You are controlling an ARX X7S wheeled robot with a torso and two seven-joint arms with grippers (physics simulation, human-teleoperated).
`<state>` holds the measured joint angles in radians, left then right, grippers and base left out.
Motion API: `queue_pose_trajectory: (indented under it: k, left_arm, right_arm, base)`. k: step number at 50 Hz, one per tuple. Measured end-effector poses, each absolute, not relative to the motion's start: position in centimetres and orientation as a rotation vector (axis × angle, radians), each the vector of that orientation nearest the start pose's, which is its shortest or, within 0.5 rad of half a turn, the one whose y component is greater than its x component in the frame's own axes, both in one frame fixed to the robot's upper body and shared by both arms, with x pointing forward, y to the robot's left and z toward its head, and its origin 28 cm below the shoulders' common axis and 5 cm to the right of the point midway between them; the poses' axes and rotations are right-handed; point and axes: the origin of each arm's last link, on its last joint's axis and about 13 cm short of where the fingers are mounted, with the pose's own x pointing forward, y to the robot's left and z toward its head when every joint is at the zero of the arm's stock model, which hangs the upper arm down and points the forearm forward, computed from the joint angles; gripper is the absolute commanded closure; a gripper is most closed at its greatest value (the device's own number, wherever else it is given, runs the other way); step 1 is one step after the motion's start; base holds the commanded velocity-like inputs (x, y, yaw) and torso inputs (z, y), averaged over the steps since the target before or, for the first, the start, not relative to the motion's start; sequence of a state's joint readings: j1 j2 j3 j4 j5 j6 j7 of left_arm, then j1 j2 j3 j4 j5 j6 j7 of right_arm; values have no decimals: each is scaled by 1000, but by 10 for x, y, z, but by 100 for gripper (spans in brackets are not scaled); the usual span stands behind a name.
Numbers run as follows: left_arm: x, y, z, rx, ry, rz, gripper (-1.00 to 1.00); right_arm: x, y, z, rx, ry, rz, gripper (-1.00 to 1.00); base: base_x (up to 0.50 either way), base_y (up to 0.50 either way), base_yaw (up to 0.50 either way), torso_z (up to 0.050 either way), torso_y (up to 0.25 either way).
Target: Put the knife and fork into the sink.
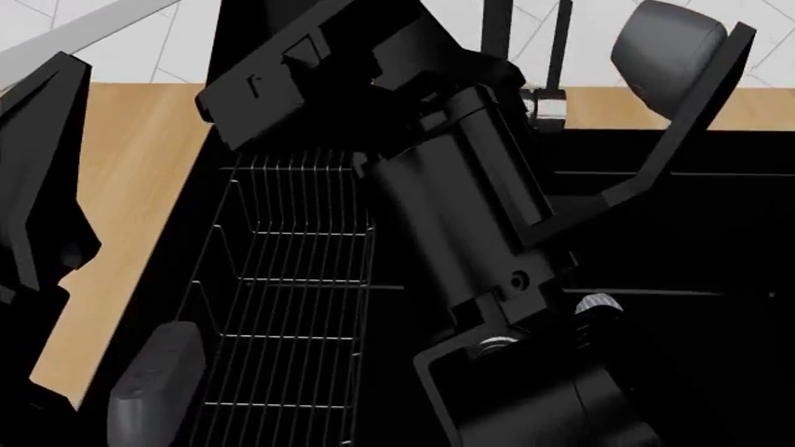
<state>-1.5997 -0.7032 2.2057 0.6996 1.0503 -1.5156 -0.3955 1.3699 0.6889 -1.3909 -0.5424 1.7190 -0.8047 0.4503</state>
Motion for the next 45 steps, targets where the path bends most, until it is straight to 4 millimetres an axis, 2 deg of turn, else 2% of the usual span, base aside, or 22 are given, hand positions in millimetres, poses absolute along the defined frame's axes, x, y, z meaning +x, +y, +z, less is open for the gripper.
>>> queue_pose_trajectory:
  k: [27,28,45]
  left_arm:
    - [229,215,252,1759,-1183,496,100]
    - [229,215,252,1758,-1184,494,100]
    - [228,213,250,1776,-1180,461,100]
  right_arm:
    - [241,-40,299,942,-300,855,-100]
    - [241,-39,299,941,-298,862,100]
    - [234,-39,301,890,-380,888,100]
  base:
    - [0,0,0,0,0]
    - [0,0,0,0,0]
    - [0,0,0,0,0]
